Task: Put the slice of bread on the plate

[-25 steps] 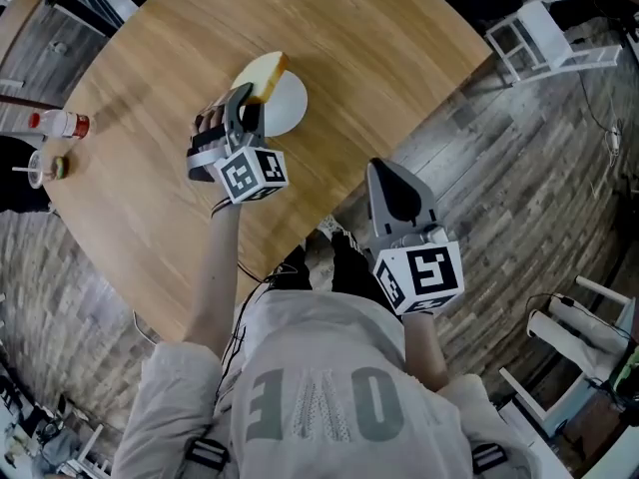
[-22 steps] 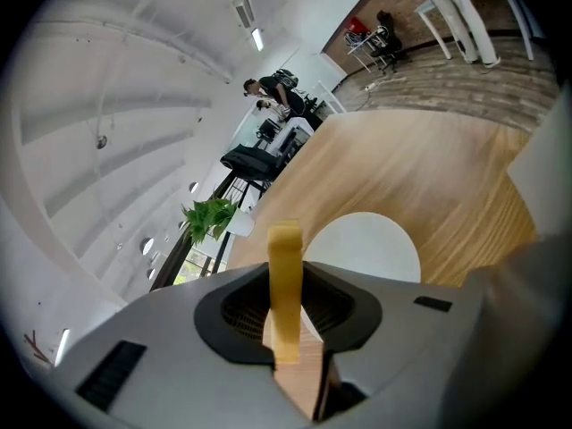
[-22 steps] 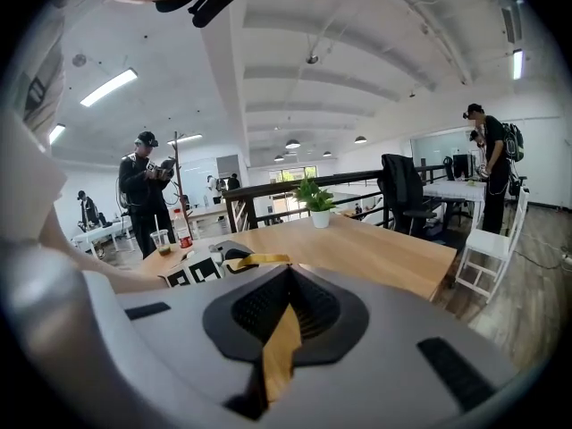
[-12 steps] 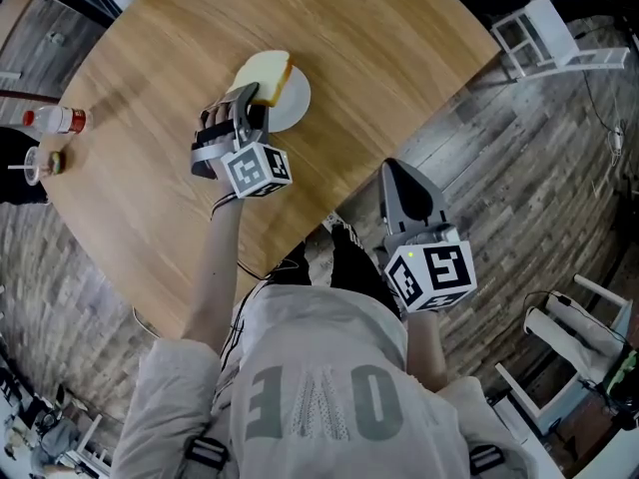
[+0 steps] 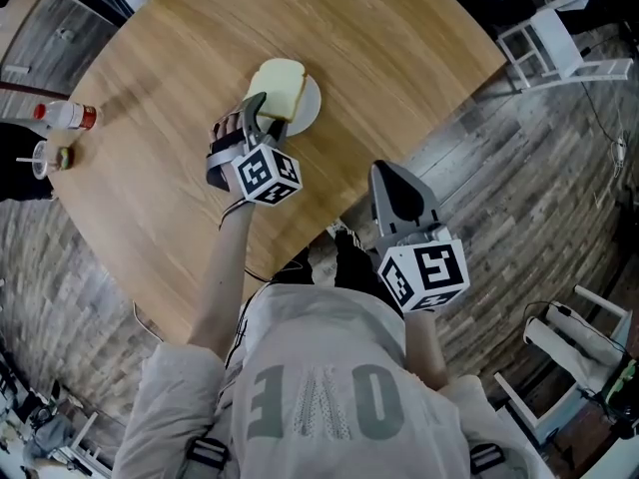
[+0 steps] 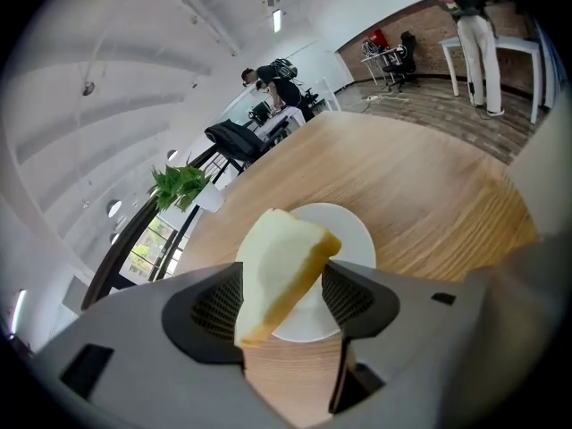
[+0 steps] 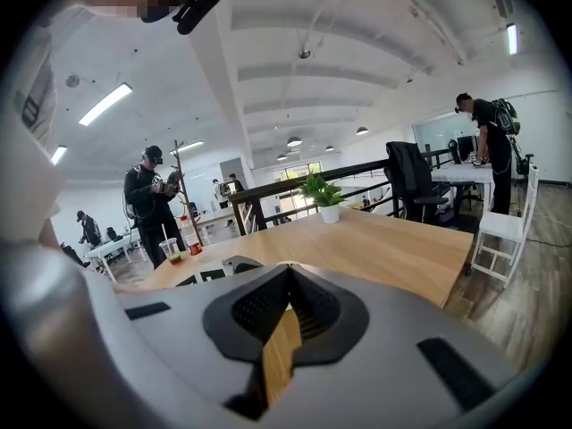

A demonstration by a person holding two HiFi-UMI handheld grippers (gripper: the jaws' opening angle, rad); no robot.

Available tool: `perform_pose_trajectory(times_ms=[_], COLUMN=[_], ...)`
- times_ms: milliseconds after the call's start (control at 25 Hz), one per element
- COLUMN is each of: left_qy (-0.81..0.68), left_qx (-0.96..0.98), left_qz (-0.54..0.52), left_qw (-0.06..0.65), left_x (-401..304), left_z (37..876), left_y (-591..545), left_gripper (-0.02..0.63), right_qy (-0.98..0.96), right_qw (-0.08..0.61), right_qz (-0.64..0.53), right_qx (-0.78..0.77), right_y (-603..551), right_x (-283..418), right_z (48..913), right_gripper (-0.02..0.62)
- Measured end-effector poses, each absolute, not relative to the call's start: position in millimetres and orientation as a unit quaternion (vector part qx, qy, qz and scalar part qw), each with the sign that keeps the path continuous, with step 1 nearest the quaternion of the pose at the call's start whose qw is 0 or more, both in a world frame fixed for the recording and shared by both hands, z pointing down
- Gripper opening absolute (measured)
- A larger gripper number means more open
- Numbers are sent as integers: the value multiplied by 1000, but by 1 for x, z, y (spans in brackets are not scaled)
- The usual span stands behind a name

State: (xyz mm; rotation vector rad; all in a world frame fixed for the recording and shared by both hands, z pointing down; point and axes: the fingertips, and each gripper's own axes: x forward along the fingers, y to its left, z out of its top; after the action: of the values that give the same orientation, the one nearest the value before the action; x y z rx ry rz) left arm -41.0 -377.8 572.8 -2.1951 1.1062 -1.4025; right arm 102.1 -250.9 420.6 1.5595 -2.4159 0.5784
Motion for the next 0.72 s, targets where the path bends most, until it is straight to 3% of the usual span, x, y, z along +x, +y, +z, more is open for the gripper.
perform_pose_trajectory(times_ms=[440,720], left_qy=[395,446], left_qx=[-775,-791], left_qz=[-474,-401], left_qw=[134,117], left_x=[-45,-41], left_z=[563,513], left_y=[-355,-351], left_gripper=[281,281], right_qy=[-831,-839], right_qw=[100,96], right_qz=[179,158], right_qx=[518,511], right_y=[-250,-253], right_x=[92,88], right_z=[409,396], right_gripper=[17,17])
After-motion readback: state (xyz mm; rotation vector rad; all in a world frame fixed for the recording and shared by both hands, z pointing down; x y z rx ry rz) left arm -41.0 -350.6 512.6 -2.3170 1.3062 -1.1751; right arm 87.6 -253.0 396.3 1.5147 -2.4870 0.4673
